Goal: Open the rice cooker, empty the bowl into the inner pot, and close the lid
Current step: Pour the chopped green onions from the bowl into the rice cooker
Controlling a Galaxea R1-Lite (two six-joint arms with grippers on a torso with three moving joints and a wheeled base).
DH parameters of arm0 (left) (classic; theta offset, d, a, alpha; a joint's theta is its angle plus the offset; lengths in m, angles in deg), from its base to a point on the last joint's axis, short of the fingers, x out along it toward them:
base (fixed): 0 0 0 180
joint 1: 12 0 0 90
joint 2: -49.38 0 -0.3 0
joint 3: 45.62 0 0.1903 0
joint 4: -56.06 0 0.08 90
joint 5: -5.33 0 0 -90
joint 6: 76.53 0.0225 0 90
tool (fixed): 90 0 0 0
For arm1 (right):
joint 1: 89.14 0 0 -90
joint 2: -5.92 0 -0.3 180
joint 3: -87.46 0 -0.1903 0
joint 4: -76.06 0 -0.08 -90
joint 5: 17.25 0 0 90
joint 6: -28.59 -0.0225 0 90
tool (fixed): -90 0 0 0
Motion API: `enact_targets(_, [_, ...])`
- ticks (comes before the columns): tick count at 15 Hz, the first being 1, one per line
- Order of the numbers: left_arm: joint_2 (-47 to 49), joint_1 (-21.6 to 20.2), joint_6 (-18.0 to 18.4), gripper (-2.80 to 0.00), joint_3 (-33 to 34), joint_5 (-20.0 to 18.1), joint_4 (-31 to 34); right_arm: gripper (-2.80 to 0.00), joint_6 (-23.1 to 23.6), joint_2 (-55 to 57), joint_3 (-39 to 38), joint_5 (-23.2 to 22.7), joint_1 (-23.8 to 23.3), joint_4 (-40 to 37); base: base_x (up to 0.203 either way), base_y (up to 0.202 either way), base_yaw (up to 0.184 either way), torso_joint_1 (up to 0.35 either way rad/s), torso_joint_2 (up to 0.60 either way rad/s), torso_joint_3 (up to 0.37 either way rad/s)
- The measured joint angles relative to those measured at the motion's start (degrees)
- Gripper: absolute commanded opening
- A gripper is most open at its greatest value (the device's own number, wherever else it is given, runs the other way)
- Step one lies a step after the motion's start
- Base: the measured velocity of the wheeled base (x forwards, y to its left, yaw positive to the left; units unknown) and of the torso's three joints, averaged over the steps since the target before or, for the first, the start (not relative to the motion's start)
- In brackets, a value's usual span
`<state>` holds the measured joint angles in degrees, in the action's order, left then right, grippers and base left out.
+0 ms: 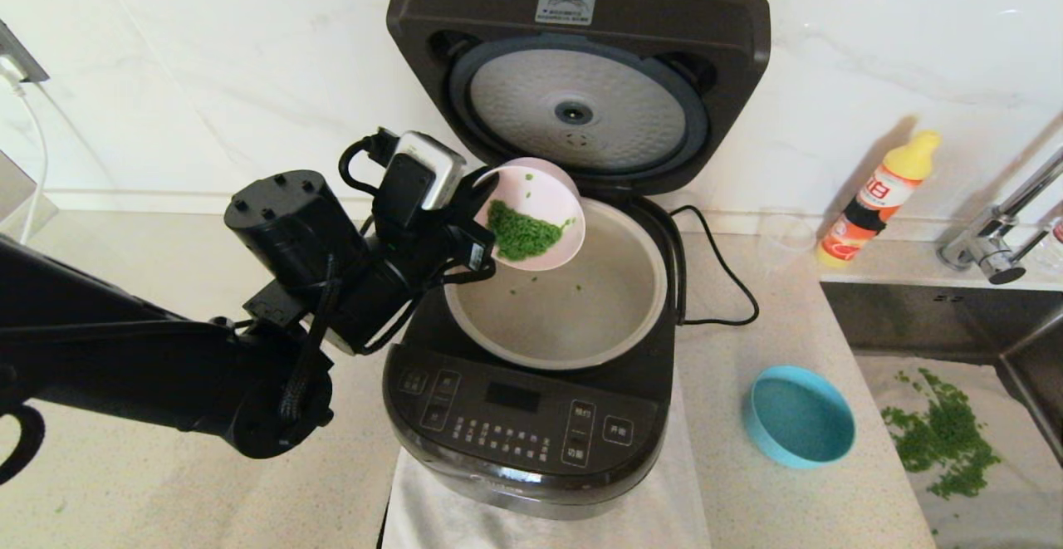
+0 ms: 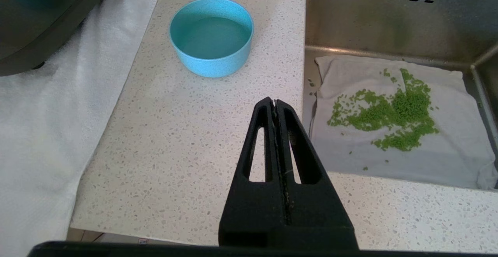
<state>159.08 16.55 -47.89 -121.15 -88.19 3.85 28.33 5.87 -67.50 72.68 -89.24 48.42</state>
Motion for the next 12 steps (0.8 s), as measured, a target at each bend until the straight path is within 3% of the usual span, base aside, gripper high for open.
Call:
enact_targets(2, [-0.5, 0.0, 2.9, -2.8, -0.9, 0.7, 2.4, -2.8, 0.0, 0.0, 0.0, 0.0, 0.0, 0.0, 0.0, 0.0, 0.0, 0.0, 0.0, 0.0])
enact_targets(6, [-1.2, 0.2, 10.1, -2.8, -4.5, 6.2, 4.8, -2.8, 0.0, 0.0, 0.0, 0.0, 0.0, 0.0, 0.0, 0.0, 0.0, 0.0, 0.0, 0.0])
enact_targets(12, [-1.3, 2.1, 14.4, -2.8, -7.3, 11.1, 6.2, -2.8, 0.0, 0.0, 0.0, 0.0, 0.0, 0.0, 0.0, 0.0, 0.0, 0.0, 0.0, 0.0])
